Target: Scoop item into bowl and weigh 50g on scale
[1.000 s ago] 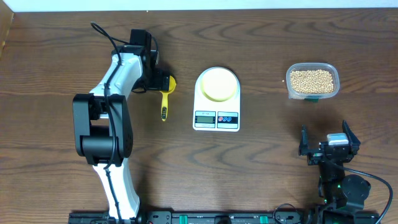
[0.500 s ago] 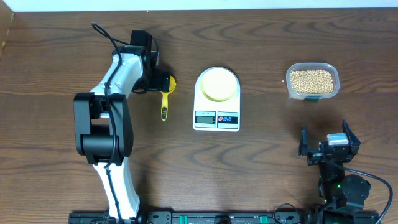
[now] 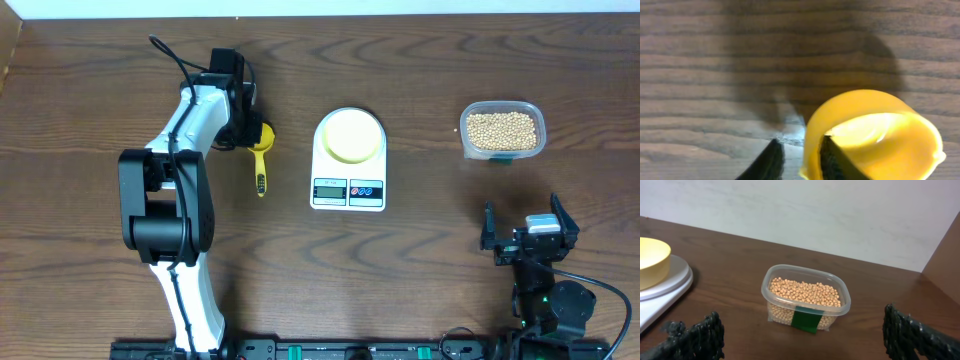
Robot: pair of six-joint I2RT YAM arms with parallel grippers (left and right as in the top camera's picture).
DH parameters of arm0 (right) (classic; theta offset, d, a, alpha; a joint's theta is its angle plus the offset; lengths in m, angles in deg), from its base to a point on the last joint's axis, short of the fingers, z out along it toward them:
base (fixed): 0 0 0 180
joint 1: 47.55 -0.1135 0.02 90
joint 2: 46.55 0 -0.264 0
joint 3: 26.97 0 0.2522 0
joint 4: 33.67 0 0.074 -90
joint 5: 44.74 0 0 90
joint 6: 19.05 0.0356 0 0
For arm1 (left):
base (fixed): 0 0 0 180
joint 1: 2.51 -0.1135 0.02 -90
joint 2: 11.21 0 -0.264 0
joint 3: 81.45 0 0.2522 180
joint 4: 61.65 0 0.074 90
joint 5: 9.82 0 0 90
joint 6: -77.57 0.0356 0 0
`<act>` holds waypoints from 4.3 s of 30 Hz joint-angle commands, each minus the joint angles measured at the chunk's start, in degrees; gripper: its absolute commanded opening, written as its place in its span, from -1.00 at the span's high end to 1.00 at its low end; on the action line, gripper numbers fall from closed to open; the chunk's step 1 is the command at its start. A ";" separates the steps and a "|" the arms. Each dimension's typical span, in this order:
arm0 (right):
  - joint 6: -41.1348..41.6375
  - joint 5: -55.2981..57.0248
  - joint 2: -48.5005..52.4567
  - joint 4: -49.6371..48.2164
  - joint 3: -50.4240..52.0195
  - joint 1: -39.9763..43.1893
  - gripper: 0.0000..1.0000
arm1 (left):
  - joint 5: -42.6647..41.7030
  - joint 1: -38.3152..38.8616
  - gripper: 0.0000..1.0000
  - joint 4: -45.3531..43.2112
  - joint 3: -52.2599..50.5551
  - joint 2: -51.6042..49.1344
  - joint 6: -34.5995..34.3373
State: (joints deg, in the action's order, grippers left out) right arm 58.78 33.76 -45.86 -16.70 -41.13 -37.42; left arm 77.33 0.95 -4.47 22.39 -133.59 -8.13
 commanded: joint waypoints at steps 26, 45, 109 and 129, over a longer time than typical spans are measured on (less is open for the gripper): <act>-0.33 0.44 -0.35 0.28 0.07 -0.63 -0.99 | 0.52 -0.17 0.85 1.40 0.04 11.67 -7.98; -0.35 0.46 -0.35 0.26 0.07 -0.63 -0.99 | 0.52 -0.17 0.85 5.73 0.04 23.28 -49.27; 60.37 -32.79 80.46 -25.11 -40.92 -8.96 -0.93 | 2.23 -0.17 0.85 -4.96 0.04 23.28 -53.99; 65.29 -9.31 80.67 -25.75 -40.92 -30.99 -0.81 | -6.97 1.60 0.85 -5.05 0.04 23.28 -65.55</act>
State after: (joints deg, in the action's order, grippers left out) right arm 123.15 20.55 34.62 -42.25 -81.09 -67.12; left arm 72.48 1.37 -9.34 22.33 -111.08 -68.79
